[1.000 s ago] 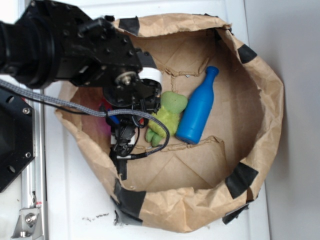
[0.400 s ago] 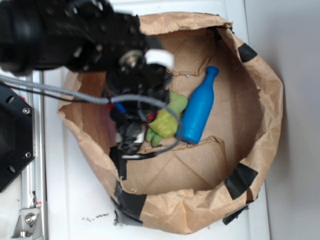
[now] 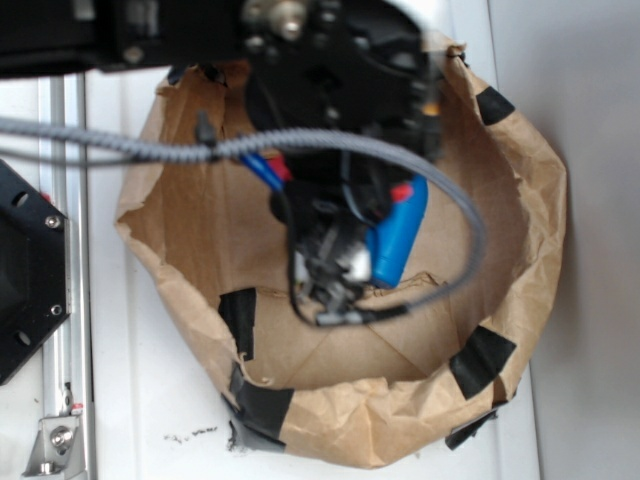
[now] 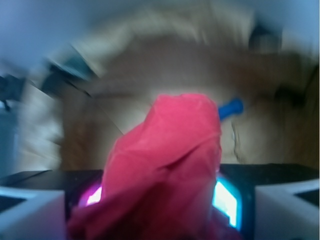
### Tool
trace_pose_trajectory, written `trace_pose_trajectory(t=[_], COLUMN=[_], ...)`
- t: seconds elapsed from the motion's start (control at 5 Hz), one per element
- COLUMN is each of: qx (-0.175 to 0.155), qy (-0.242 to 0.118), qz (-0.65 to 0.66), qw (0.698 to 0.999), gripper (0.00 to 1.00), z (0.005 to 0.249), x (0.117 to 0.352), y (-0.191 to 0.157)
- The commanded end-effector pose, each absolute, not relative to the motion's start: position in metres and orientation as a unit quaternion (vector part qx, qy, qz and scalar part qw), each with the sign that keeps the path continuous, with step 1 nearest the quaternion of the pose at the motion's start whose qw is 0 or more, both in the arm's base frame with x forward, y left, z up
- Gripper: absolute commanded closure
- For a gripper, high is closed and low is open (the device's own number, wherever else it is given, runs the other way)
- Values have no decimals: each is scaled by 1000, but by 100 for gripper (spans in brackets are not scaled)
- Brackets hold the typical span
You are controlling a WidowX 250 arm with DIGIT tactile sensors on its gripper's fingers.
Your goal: Grab the red paper.
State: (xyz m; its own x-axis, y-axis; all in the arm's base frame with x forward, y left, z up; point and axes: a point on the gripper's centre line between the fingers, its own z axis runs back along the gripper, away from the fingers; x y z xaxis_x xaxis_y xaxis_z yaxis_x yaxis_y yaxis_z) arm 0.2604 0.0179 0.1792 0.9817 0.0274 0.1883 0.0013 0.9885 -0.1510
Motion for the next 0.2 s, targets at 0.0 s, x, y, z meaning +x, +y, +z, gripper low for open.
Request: trace_pose_trajectory(t=[0.0], qx=[-48], qy=[-109], qz=[4], qw=[993], gripper=[100], z=[224], x=[266], y=[16])
